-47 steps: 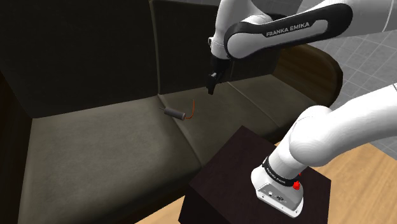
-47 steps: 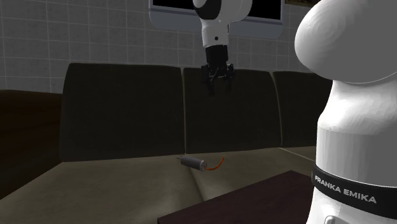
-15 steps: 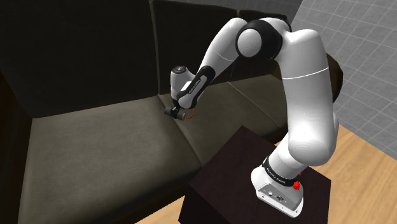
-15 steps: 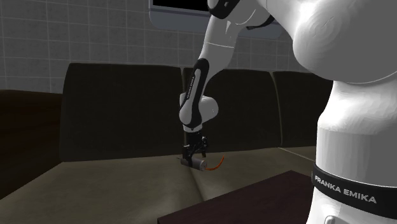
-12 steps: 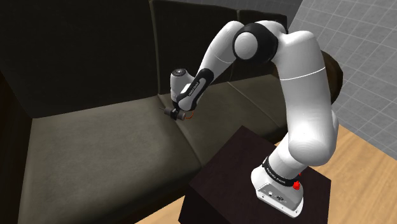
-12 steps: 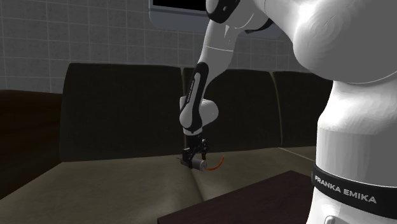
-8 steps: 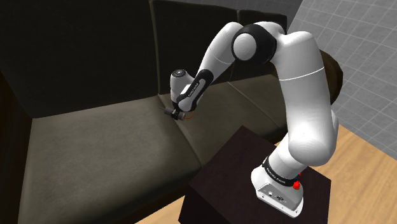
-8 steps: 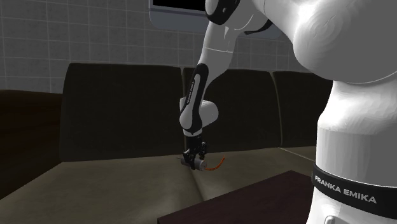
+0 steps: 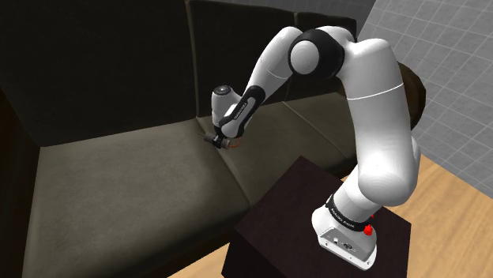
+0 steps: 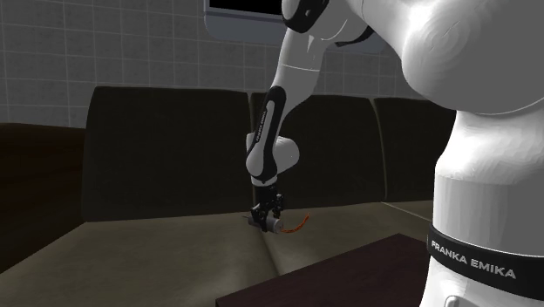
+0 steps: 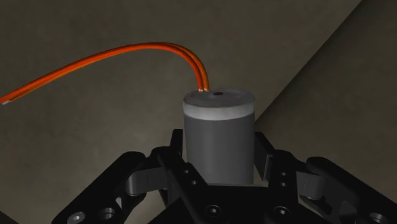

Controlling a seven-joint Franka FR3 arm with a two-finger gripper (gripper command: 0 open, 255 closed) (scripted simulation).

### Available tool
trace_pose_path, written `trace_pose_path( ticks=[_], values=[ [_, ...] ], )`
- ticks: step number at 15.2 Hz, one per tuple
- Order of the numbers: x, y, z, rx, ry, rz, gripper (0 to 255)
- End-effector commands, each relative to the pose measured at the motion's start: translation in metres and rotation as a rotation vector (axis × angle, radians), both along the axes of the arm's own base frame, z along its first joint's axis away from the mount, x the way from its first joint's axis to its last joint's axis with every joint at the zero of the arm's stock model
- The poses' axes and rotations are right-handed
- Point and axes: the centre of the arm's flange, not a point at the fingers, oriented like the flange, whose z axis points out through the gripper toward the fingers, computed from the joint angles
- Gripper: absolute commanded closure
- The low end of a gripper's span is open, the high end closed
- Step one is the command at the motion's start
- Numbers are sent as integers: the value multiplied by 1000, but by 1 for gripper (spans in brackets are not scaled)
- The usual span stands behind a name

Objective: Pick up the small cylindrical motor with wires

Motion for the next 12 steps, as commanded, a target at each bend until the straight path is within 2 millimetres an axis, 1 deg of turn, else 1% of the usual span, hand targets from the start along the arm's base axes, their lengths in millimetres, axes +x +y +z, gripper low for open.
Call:
trace_pose_path(
  ticks=[1,12],
  values=[
    [0,0,8,0,0,0,255],
    [0,0,66,0,0,0,255]
  ],
)
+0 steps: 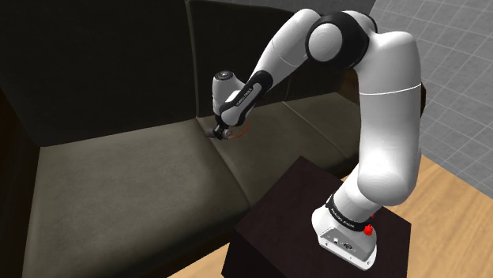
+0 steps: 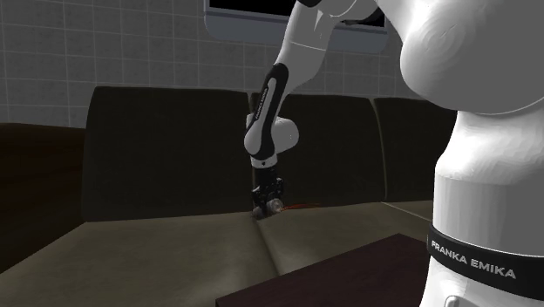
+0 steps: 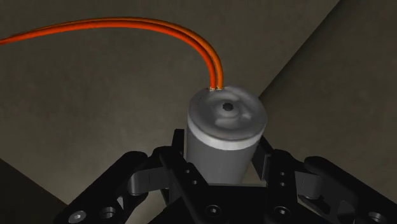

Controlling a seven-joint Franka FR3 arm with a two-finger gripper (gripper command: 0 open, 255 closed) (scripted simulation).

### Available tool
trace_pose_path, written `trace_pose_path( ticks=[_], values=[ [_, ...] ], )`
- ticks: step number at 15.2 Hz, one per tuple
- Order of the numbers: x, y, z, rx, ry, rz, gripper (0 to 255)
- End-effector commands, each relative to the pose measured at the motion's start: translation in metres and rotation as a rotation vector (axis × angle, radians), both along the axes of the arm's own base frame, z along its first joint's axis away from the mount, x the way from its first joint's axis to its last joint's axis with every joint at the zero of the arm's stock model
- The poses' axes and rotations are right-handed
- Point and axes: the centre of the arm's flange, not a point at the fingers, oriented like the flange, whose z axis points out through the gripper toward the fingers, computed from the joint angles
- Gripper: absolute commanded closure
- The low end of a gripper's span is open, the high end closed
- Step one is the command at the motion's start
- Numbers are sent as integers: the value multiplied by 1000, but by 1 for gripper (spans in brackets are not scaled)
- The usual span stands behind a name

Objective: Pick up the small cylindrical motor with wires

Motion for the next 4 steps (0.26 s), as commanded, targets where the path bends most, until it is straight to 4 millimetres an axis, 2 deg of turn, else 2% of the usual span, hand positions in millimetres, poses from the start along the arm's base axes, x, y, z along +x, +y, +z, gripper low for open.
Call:
trace_pose_path(
  ticks=[1,4],
  values=[
    [0,0,12,0,0,0,255],
    [0,0,18,0,0,0,255]
  ],
)
